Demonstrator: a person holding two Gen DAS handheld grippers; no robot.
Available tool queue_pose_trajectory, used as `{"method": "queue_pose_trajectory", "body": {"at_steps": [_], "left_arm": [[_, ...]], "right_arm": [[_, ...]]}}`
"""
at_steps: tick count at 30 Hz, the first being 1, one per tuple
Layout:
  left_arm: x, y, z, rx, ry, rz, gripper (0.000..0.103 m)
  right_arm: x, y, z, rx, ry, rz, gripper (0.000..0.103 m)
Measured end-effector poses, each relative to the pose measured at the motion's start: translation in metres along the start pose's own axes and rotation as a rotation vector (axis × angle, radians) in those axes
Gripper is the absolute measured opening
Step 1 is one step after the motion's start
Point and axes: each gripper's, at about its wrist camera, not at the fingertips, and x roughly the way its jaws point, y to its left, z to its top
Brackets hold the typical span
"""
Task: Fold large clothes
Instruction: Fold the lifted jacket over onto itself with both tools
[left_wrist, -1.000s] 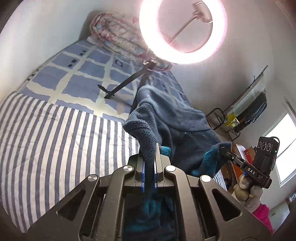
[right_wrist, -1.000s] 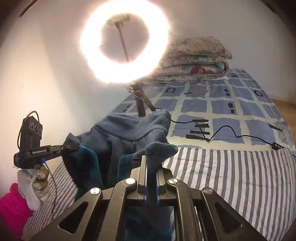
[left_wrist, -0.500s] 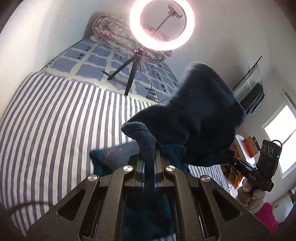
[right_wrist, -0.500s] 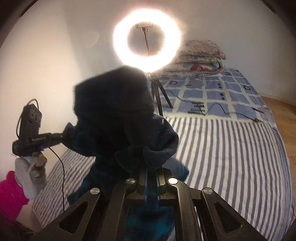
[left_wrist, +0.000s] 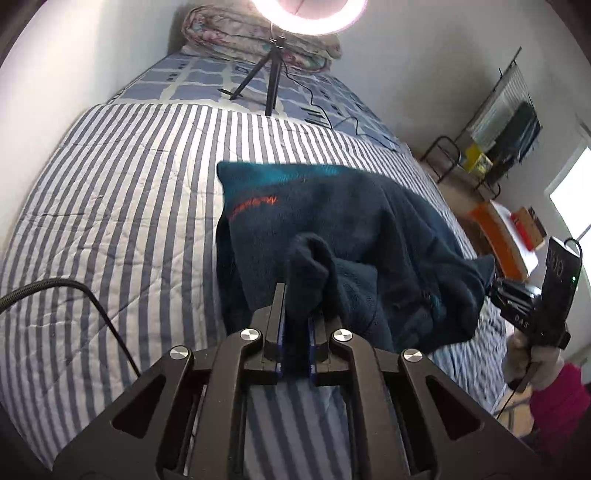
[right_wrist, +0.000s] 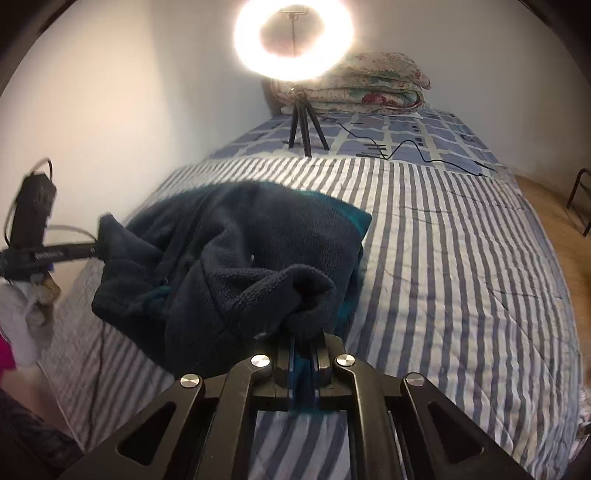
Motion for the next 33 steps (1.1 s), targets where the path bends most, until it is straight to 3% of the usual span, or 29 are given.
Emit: {"method": "queue_pose_trajectory", "body": {"at_steps": [2,3,8,10,11,12,14,17,20,22,23,24,25,26,29,33], "left_arm": [[-0.009,0.003,-0.007,0.002,-0.002,-0.004,0.013],[-0.015,0.007,-0.010,-0.010,-0.002,-0.002,0.018],[-0.041,0.042,-0.008,-0.197,-0.050,-0.081,0.037],[-0.049,0.060,-0.002,-0.314,-0.088,-0.145,0.056],[-0.049,0.069,0.000,-0.374,-0.093,-0.179,0.060],[-0.047,0.076,0.002,-0.433,-0.091,-0.217,0.064],[-0.040,0.086,0.003,-0.529,-0.088,-0.270,0.065],[-0.020,0.090,0.005,-0.621,-0.034,-0.311,0.065],[0.002,0.083,0.009,-0.635,0.005,-0.302,0.065],[0.016,0.077,0.012,-0.626,0.037,-0.294,0.064],[0.020,0.072,0.012,-0.613,0.046,-0.287,0.056],[0.022,0.067,0.013,-0.586,0.059,-0.251,0.026],[0.024,0.060,0.016,-0.536,0.079,-0.196,0.011],[0.025,0.056,0.016,-0.506,0.075,-0.185,0.011],[0.010,0.044,0.018,-0.395,0.052,-0.138,0.011],[-0.015,0.044,0.011,-0.322,0.026,-0.115,0.010]], "right_arm": [[-0.004,0.003,-0.004,-0.036,-0.004,-0.042,0.006],[-0.009,0.003,-0.007,-0.050,-0.005,-0.052,0.014],[-0.033,-0.014,-0.014,-0.057,-0.019,-0.092,0.026],[-0.044,-0.032,-0.011,0.059,-0.048,-0.025,0.031],[-0.048,-0.040,-0.010,0.126,-0.065,0.027,0.040],[-0.049,-0.046,-0.008,0.176,-0.075,0.070,0.058],[-0.045,-0.059,-0.006,0.308,-0.079,0.182,0.077],[-0.022,-0.067,-0.010,0.469,-0.055,0.325,0.077],[0.002,-0.061,-0.010,0.521,-0.014,0.349,0.075],[0.013,-0.051,-0.005,0.506,0.001,0.365,0.067],[0.019,-0.044,-0.002,0.493,0.012,0.376,0.056],[0.024,-0.037,0.000,0.483,0.023,0.376,0.039],[0.026,-0.032,0.001,0.476,0.025,0.373,0.026],[0.028,-0.028,0.003,0.472,0.031,0.390,0.008],[0.017,-0.017,0.004,0.440,0.030,0.385,0.005],[-0.012,-0.012,-0.011,0.425,0.027,0.419,0.003]]}}
